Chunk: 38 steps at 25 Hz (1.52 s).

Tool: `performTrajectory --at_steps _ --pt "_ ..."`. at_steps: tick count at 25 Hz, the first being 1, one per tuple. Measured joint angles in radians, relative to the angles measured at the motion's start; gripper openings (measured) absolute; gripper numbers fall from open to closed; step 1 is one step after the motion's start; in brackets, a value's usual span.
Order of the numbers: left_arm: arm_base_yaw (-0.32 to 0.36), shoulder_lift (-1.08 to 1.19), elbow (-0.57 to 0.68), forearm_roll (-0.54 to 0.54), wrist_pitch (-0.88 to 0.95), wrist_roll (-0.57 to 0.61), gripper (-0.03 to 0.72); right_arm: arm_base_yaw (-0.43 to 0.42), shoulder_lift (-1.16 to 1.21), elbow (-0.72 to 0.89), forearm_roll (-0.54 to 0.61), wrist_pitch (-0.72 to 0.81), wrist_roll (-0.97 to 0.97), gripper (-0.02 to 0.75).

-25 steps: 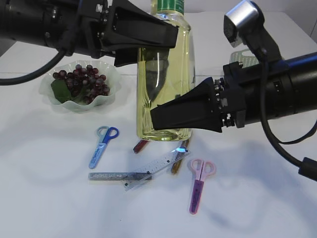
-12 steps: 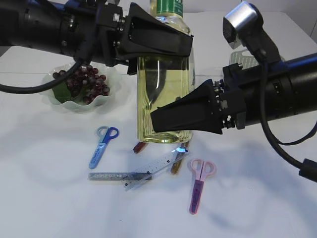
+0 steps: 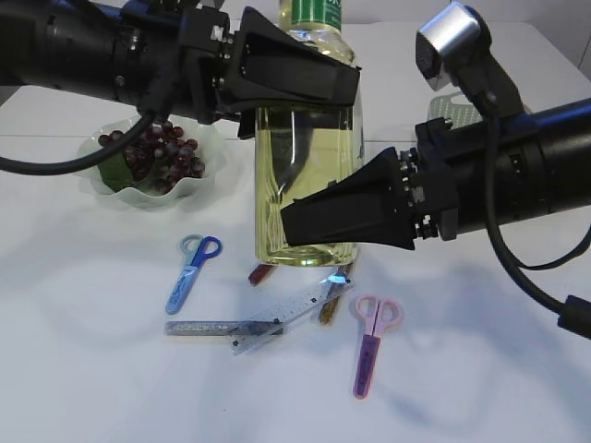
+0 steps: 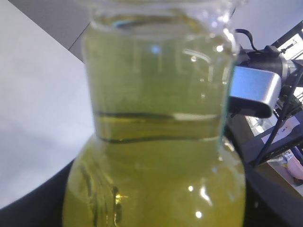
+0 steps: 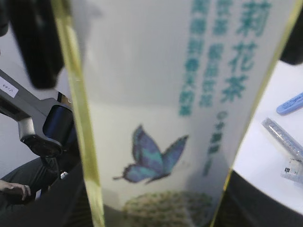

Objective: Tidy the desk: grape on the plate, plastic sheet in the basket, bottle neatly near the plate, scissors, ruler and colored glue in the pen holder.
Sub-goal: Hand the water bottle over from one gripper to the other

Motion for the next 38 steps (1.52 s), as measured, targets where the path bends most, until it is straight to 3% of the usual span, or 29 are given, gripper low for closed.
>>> performTrajectory --at_steps 8,32,38 --pt "0.0 0.001 0.0 -0.004 0.002 0.0 0.489 0.0 0.0 0.0 0.002 0.0 -0.006 0.433" --pt "0.0 0.003 0.0 -0.023 0.004 0.015 0.484 0.0 0.0 0.0 0.007 0.0 -0.01 0.434" --pt "0.0 0.003 0.0 -0.027 0.004 0.022 0.468 0.0 0.0 0.0 0.007 0.0 -0.005 0.529"
